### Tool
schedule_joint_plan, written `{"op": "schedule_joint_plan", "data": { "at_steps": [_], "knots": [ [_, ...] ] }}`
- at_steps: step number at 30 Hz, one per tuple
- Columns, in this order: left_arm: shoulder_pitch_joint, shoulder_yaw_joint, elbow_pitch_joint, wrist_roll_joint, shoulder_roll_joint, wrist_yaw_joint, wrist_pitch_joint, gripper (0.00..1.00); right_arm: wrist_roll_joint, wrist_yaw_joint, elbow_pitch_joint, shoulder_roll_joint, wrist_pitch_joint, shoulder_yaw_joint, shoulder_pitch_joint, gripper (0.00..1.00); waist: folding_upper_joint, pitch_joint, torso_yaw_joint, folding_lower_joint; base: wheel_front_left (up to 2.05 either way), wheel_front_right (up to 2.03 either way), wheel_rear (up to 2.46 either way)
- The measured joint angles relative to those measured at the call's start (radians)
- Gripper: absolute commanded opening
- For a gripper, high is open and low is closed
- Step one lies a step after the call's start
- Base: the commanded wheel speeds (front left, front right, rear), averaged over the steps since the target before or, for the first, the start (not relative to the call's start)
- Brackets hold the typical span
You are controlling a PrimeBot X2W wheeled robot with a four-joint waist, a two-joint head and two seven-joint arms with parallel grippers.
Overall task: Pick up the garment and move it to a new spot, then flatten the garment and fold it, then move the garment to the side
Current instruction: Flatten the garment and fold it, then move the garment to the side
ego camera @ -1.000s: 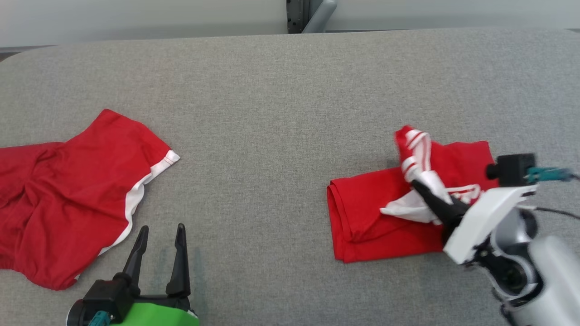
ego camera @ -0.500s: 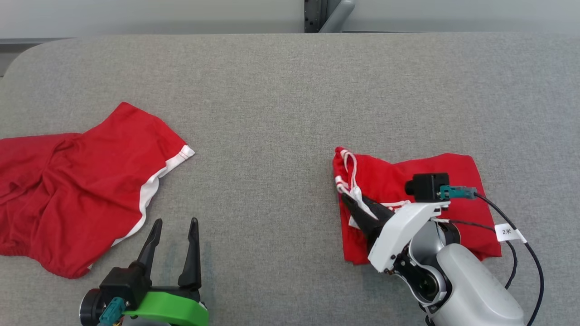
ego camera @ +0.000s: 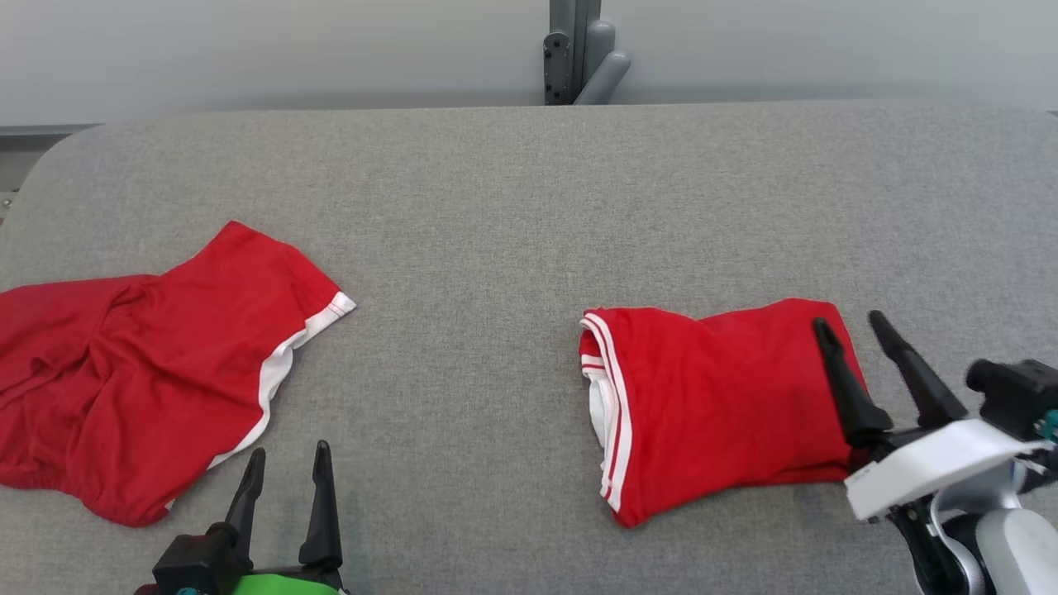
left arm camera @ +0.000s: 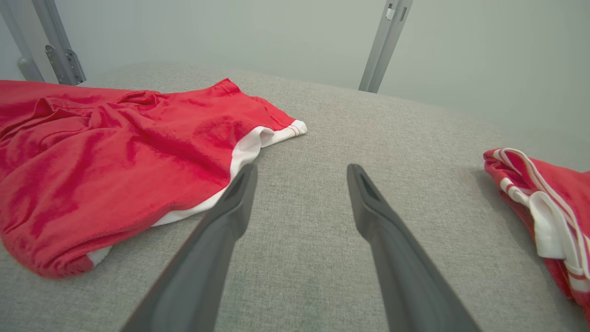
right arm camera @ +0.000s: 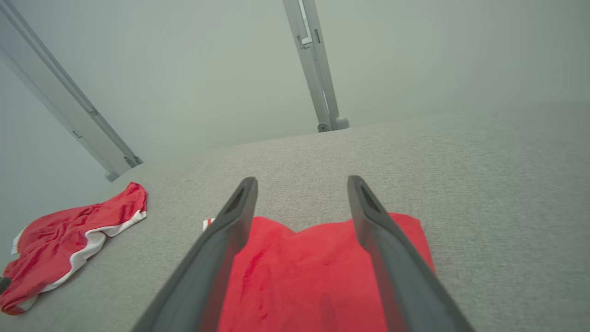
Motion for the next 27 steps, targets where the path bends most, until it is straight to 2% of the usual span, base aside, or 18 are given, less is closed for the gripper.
{"op": "schedule_joint_plan", "data": {
  "at_steps": [5,6,9,12,17,23,27],
  "knots": [
    [0.008,-0.022,0.002,-0.009,0.000,0.005,0.000,1.00,-0.134,0.000,0.094,0.014,-0.172,-0.116,0.071,1.00,0.0000,-0.023,-0.006,0.0000,0.00,0.00,0.00],
    [0.008,-0.022,0.002,-0.009,0.000,0.005,0.000,1.00,-0.134,0.000,0.094,0.014,-0.172,-0.116,0.071,1.00,0.0000,-0.023,-0.006,0.0000,0.00,0.00,0.00],
    [0.011,-0.030,0.009,-0.010,0.000,0.006,0.000,1.00,-0.242,0.000,0.188,0.019,-0.243,-0.173,0.094,1.00,0.0000,-0.038,-0.005,0.0000,0.00,0.00,0.00],
    [0.016,-0.035,0.013,-0.015,0.000,0.006,0.000,1.00,-0.319,0.000,0.246,0.045,-0.254,-0.229,0.115,1.00,0.0000,-0.054,-0.001,0.0000,0.00,0.00,0.00],
    [0.021,-0.033,0.004,-0.002,0.000,0.000,0.000,1.00,-0.405,0.001,0.204,0.102,-0.257,-0.308,0.147,1.00,0.0000,-0.073,0.009,0.0000,0.00,0.00,0.00],
    [0.037,-0.013,-0.010,0.010,0.000,-0.006,0.000,1.00,-0.449,0.001,0.165,0.148,-0.257,-0.362,0.188,1.00,0.0000,-0.087,0.016,0.0000,0.00,0.00,0.00],
    [0.047,-0.009,-0.006,0.014,0.000,-0.010,0.000,1.00,-0.458,0.001,0.164,0.161,-0.257,-0.360,0.210,1.00,0.0000,-0.095,0.016,0.0000,0.00,0.00,0.00]
  ]
}}
